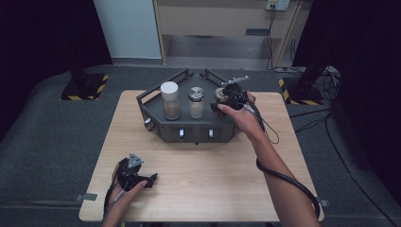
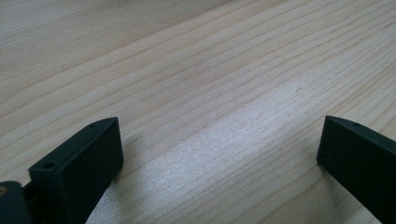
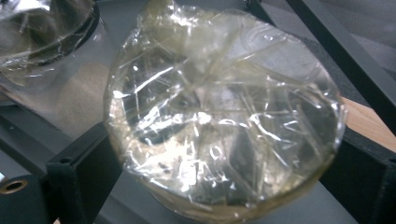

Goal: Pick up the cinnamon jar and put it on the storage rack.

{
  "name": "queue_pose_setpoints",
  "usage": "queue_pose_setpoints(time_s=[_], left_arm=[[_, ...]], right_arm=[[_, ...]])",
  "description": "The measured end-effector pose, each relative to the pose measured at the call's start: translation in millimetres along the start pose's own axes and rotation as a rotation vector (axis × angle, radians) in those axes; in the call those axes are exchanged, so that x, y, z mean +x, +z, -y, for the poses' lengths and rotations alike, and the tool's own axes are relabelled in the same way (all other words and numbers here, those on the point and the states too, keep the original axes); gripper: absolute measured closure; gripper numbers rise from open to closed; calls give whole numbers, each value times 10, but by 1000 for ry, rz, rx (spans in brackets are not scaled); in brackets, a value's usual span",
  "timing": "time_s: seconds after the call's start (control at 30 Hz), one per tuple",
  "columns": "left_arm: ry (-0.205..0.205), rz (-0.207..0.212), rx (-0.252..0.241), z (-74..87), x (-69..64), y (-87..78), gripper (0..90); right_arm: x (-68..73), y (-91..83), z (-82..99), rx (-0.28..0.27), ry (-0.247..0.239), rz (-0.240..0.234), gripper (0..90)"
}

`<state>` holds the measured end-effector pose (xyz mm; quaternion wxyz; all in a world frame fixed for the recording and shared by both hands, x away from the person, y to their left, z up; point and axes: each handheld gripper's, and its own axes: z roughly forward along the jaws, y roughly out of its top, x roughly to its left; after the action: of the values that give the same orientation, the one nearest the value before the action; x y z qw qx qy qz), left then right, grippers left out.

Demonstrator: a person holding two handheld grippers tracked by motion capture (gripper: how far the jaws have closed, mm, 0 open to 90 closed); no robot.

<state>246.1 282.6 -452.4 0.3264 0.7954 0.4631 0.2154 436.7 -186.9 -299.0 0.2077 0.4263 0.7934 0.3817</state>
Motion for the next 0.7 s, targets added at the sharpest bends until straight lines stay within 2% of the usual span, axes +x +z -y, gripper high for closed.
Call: queue_pose_setpoints(time_s=[0.23, 0.7], left_arm=[[0, 0, 0, 0, 0, 0, 0], [0, 0, 0, 0, 0, 0, 0]], right_arm=[[22, -46, 42, -26, -22, -6, 41], [8, -130, 82, -37, -22, -1, 31]])
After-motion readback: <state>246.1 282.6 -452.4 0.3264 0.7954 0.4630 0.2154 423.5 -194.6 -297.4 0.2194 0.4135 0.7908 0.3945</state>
